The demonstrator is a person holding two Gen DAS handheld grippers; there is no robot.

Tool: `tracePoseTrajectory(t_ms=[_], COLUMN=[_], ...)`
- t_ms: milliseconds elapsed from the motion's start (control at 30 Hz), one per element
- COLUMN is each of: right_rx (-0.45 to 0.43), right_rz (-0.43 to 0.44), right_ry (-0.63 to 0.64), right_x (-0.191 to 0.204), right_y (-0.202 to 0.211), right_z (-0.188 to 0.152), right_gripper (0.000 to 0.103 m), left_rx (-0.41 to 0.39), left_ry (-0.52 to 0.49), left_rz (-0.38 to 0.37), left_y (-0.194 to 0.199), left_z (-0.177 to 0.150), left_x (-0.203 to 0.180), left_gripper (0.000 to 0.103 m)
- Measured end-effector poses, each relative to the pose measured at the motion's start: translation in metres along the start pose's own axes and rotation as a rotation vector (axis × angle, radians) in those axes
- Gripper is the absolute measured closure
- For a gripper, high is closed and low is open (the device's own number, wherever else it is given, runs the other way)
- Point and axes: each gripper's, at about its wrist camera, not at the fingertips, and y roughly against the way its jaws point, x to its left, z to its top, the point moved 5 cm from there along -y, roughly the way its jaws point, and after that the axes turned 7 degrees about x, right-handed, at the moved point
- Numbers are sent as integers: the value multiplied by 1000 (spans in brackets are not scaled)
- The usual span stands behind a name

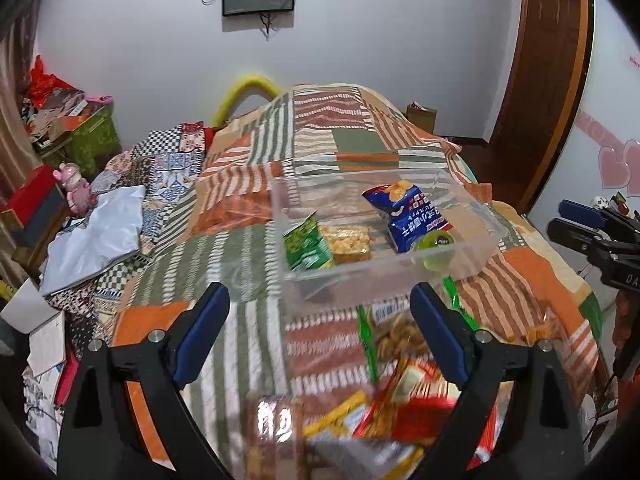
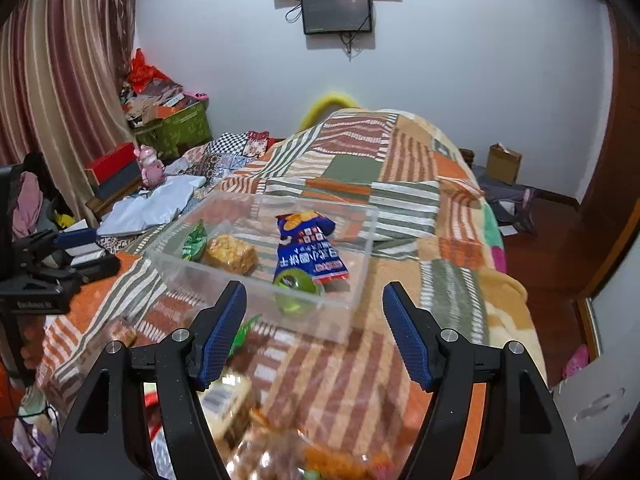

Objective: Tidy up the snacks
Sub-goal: 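Grasp orange fried-snack bag with right tool while left tool grasps biscuit roll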

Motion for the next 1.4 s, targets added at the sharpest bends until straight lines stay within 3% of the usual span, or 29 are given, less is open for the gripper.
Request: tracePoseTrajectory(t_ms=[367, 800, 967, 1167, 1367, 1400], right_rx=[55, 194, 200, 220, 189, 182], right_rz=[-13, -28, -54, -72, -100, -100], right_ry=[-55, -122, -126, -141, -134, -137], right_x=[-7, -18, -18, -28, -30, -31], right_y=[10, -12, -15, -24, -24, -24], right_z=[-59, -129, -140, -146, -145, -144], right_gripper=[23, 20, 8, 4, 6, 9], left_rx=[72, 191, 210, 205, 216, 214], left_ry=[42, 36, 20, 37, 52, 51], left_rz=[28, 45, 62, 56, 25, 34], left_y=[8, -19, -28, -33, -40, -41], left_z=[-59, -123, -136, -139, -143, -144], left_x=[28, 31, 31, 35, 37, 37], left_gripper=[9, 9, 9, 9, 28, 34])
